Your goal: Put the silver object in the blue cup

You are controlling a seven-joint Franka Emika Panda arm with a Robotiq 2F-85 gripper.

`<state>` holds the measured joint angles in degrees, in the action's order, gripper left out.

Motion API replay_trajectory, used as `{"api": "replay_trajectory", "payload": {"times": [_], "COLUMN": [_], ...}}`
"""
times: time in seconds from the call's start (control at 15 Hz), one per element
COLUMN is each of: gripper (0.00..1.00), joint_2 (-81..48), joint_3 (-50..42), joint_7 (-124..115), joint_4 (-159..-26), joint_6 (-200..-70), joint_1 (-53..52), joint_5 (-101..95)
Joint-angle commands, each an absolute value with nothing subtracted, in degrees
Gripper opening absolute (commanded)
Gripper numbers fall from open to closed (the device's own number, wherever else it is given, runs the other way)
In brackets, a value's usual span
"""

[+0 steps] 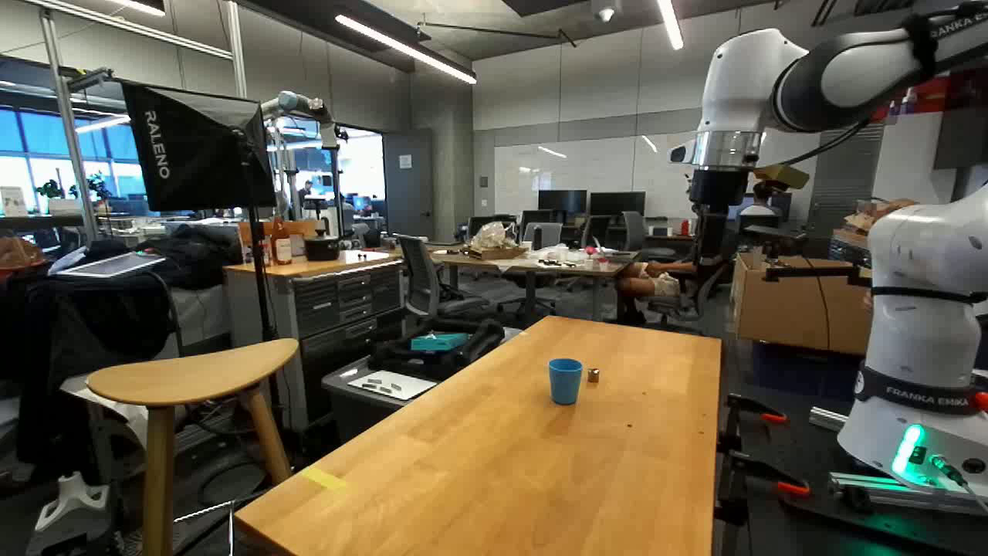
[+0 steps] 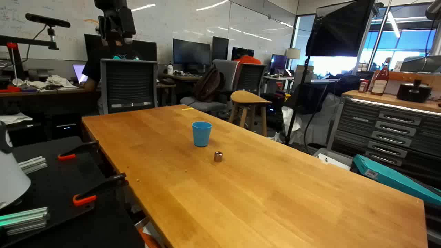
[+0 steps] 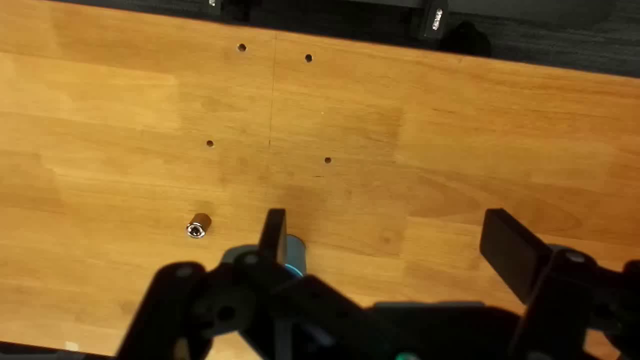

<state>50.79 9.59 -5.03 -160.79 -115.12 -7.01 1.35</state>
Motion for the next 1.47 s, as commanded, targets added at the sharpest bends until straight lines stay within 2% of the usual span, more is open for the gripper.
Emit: {"api": "replay_trajectory", "payload": {"times": [0.0, 0.47, 1.07, 1.4], "gripper": [1.00, 1.00, 1.00, 1.00], "joint_2": [50.68, 47.19, 17.21, 4.81], "joint_3": [9.31, 8.32, -6.16, -8.59], "joint_7": [-5.25, -4.40, 5.67, 4.64], "joint_4": [-160.75, -159.84, -149.30, -142.57], "joint_6": [-114.94, -115.97, -130.51, -135.77], "joint_1": [-7.31, -6.66, 5.02, 8.87], "joint_5": [1.09, 1.13, -3.75, -6.98]}}
